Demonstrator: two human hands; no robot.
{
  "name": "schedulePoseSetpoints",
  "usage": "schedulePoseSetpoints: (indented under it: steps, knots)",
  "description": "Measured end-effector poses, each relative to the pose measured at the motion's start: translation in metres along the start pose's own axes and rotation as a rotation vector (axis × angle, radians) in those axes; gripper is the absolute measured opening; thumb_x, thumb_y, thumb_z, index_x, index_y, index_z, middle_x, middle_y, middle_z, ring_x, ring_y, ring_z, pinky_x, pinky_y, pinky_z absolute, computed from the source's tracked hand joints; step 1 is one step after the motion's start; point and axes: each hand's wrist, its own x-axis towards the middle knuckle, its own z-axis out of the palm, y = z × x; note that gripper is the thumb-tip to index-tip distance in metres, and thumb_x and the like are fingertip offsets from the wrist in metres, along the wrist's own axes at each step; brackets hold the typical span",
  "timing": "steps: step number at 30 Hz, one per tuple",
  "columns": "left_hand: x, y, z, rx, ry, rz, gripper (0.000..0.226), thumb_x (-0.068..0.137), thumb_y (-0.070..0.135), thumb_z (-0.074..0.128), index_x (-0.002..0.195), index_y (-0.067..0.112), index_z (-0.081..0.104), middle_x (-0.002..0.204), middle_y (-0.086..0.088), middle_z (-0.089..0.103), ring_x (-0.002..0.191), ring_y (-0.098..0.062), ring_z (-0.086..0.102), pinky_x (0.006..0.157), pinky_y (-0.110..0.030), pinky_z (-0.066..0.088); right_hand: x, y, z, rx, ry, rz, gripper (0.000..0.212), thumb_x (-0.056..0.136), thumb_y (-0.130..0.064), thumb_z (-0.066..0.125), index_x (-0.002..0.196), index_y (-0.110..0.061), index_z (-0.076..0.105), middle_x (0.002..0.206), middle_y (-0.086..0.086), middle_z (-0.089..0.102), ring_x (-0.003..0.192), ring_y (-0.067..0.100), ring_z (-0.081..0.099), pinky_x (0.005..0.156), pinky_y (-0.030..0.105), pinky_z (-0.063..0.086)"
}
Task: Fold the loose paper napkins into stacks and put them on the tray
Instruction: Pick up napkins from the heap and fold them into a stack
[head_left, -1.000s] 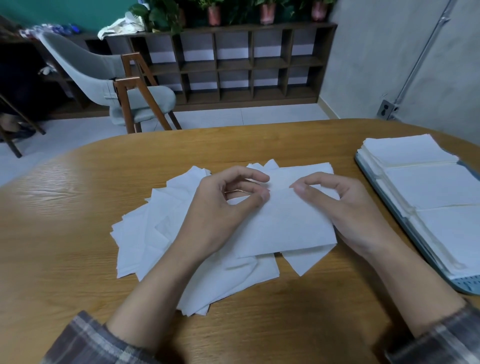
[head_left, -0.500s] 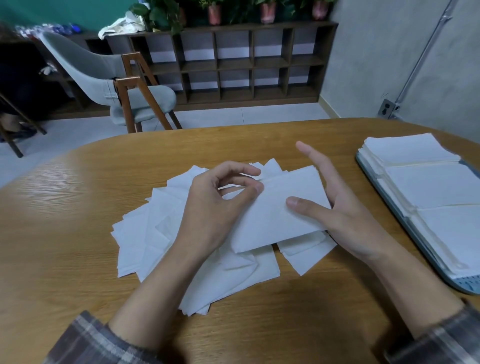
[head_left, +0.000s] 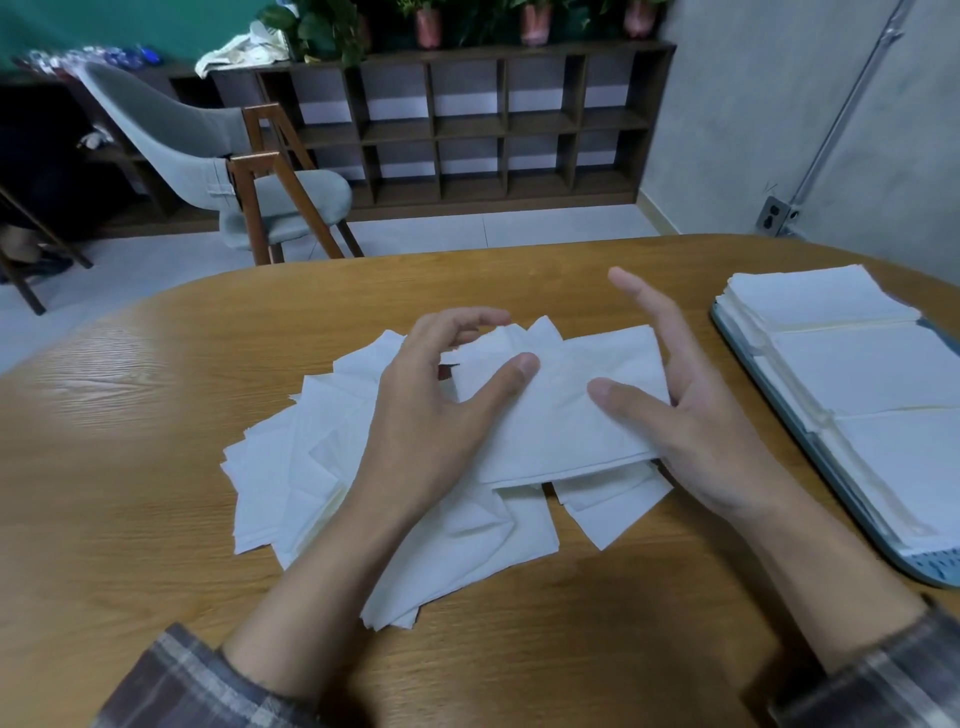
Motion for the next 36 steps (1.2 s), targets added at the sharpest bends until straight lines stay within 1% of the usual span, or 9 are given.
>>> schedulePoseSetpoints:
  steps: [3, 5, 8, 11, 14, 18, 21, 31, 36]
  knots:
    - [-0.002, 0.006, 0.001, -0.159, -0.087, -0.092, 0.028, 0.097, 0.030, 0.074, 0.124, 0.031, 0.069, 0.101, 0.024, 0.071, 0.082, 0.008, 0.065, 0.069, -0.008, 0.045, 0.002, 0.001, -0.002, 0.077, 0.054, -0.029, 0.074, 0.096, -0.006, 0.066, 0.151, -0.049, 0.041, 0.114, 0.001, 0.075, 0.101, 0.023, 0.074, 0.077, 0.033, 0.061]
    - [-0.004, 0.010, 0.002, -0.259, -0.093, -0.117, 0.030, 0.097, 0.020, 0.075, 0.126, 0.026, 0.069, 0.097, 0.014, 0.074, 0.071, 0.000, 0.070, 0.062, -0.014, 0.051, 0.004, 0.003, -0.003, 0.067, 0.086, -0.040, 0.072, 0.097, -0.005, 0.066, 0.150, -0.048, 0.042, 0.112, -0.003, 0.075, 0.100, 0.021, 0.074, 0.078, 0.032, 0.060]
    - [-0.003, 0.003, 0.004, -0.193, 0.002, -0.058, 0.035, 0.094, 0.018, 0.079, 0.125, 0.029, 0.067, 0.104, 0.005, 0.074, 0.088, -0.013, 0.075, 0.068, -0.026, 0.060, 0.003, 0.004, -0.007, 0.060, 0.037, -0.019, 0.059, 0.094, -0.016, 0.073, 0.143, -0.043, 0.055, 0.115, -0.005, 0.073, 0.106, 0.019, 0.071, 0.083, 0.032, 0.059]
    - [-0.005, -0.004, 0.010, -0.064, 0.067, 0.056, 0.043, 0.094, 0.020, 0.080, 0.132, 0.029, 0.061, 0.115, 0.014, 0.068, 0.108, -0.006, 0.067, 0.083, -0.025, 0.058, 0.002, 0.005, -0.007, -0.071, 0.000, -0.006, 0.029, 0.095, -0.014, 0.072, 0.121, -0.028, 0.077, 0.122, -0.009, 0.075, 0.117, 0.013, 0.069, 0.092, 0.030, 0.052]
    - [-0.009, -0.007, 0.016, 0.191, 0.098, 0.308, 0.046, 0.093, 0.019, 0.081, 0.133, 0.020, 0.058, 0.134, 0.005, 0.053, 0.127, -0.008, 0.054, 0.099, -0.019, 0.048, 0.004, 0.009, -0.009, -0.212, 0.195, 0.013, 0.029, 0.098, -0.006, 0.070, 0.115, -0.028, 0.079, 0.121, -0.018, 0.075, 0.122, -0.001, 0.064, 0.100, 0.021, 0.048]
    - [-0.018, -0.013, 0.025, 0.376, -0.269, 0.515, 0.015, 0.096, 0.021, 0.075, 0.110, 0.019, 0.069, 0.109, 0.008, 0.065, 0.104, -0.008, 0.061, 0.087, -0.028, 0.049, 0.007, 0.010, -0.016, -0.288, 0.434, 0.021, 0.033, 0.097, -0.008, 0.070, 0.110, -0.036, 0.080, 0.113, -0.029, 0.074, 0.113, -0.012, 0.061, 0.086, 0.001, 0.043]
    - [-0.024, -0.024, 0.035, 0.559, -0.507, 0.522, 0.025, 0.093, 0.043, 0.075, 0.109, 0.024, 0.072, 0.102, 0.013, 0.068, 0.095, -0.009, 0.059, 0.081, -0.036, 0.049, 0.008, 0.012, -0.017, -0.307, 0.428, 0.011, 0.032, 0.097, -0.007, 0.070, 0.111, -0.034, 0.080, 0.113, -0.030, 0.073, 0.115, -0.013, 0.061, 0.088, -0.001, 0.042]
    - [-0.021, -0.025, 0.030, 0.467, -0.558, 0.431, 0.018, 0.106, 0.029, 0.061, 0.106, 0.020, 0.078, 0.101, 0.012, 0.072, 0.098, -0.007, 0.063, 0.084, -0.032, 0.052, 0.008, 0.014, -0.016, -0.308, 0.354, 0.021, 0.032, 0.098, -0.007, 0.068, 0.112, -0.034, 0.080, 0.118, -0.030, 0.073, 0.121, -0.015, 0.057, 0.094, -0.002, 0.039]
    - [-0.019, -0.013, 0.025, 0.304, -0.446, 0.360, 0.012, 0.105, 0.027, 0.061, 0.101, 0.022, 0.071, 0.098, 0.015, 0.071, 0.094, -0.006, 0.065, 0.082, -0.034, 0.052, 0.008, 0.014, -0.015, -0.301, 0.314, 0.016, 0.034, 0.098, -0.007, 0.067, 0.113, -0.035, 0.079, 0.118, -0.032, 0.072, 0.120, -0.017, 0.056, 0.095, 0.001, 0.039]
